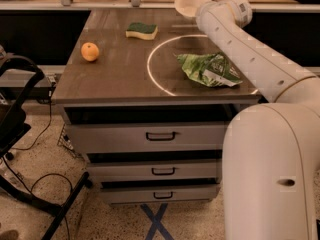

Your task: Move paper bowl near orange

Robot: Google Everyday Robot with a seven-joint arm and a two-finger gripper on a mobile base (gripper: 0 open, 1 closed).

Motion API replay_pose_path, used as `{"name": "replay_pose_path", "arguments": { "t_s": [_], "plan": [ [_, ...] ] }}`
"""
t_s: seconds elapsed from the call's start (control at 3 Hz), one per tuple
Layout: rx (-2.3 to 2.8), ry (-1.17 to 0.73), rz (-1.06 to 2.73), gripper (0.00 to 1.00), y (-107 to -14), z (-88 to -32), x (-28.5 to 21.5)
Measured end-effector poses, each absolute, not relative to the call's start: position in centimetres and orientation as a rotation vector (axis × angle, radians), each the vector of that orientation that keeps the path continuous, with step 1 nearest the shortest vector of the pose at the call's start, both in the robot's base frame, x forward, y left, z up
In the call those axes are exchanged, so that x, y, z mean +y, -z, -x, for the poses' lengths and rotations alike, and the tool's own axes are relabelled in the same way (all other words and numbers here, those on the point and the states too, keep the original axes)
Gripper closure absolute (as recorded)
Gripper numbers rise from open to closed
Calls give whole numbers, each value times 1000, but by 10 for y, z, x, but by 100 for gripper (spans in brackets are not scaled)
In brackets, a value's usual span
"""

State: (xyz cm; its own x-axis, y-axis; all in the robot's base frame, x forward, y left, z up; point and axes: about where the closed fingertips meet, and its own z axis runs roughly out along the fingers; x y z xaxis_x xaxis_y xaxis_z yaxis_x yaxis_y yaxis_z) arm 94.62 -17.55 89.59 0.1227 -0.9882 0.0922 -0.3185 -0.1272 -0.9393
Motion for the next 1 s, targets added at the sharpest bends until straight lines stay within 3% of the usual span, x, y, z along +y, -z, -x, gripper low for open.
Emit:
{"name": "replay_pose_path", "arguments": {
  "t_s": [0.33,1.0],
  "plan": [
    [1311,1033,1587,100,-894,-947,-175],
    [1291,1052,1594,100,-904,-948,-177]
  ]
}}
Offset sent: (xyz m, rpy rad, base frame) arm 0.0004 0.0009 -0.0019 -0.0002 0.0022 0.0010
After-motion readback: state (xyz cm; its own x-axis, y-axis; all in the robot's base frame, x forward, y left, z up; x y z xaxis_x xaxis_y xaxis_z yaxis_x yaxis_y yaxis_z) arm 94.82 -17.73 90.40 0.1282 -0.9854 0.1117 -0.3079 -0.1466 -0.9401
